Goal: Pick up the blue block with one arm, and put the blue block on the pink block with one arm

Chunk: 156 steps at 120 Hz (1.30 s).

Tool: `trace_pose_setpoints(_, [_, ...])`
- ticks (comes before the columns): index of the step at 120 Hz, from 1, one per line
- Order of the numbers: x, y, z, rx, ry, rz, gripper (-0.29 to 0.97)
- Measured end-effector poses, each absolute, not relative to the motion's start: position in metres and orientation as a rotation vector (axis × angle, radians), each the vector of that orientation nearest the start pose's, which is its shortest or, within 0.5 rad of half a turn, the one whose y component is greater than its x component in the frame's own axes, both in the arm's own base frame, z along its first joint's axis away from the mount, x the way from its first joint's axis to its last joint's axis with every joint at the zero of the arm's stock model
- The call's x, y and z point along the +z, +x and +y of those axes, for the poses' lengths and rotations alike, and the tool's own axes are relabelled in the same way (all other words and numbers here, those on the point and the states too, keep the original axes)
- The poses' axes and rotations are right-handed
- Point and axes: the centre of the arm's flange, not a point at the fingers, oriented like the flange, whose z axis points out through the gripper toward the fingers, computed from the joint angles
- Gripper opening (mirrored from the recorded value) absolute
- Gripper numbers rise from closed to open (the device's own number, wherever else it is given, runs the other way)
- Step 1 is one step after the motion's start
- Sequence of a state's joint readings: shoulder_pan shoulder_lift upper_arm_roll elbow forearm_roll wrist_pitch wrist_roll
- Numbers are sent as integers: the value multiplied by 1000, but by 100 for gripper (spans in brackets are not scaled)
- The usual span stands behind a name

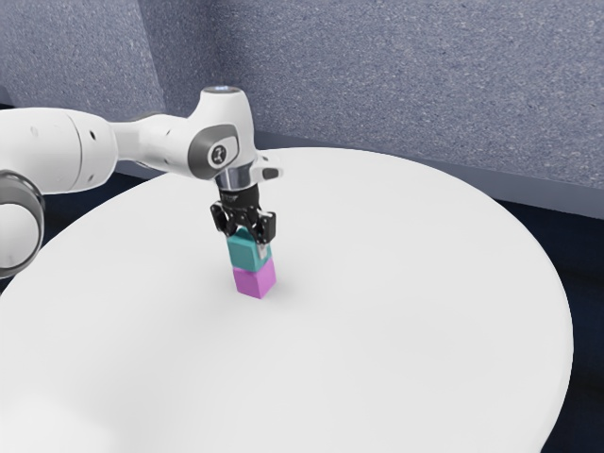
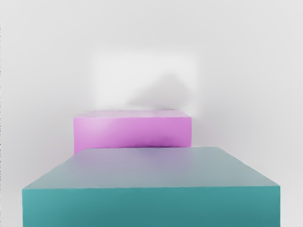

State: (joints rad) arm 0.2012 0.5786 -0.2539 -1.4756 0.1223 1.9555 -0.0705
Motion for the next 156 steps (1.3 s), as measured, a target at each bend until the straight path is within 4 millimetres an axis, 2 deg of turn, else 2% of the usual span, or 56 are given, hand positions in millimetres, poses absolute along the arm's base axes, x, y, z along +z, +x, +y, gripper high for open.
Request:
trace_pose_setpoints(18, [344, 700, 2, 90, -3163, 12, 39])
trace_pose_setpoints(144, [325, 703, 6, 103, -3170, 54, 40])
trace_pose_setpoints(156, [326, 703, 6, 102, -3174, 56, 50])
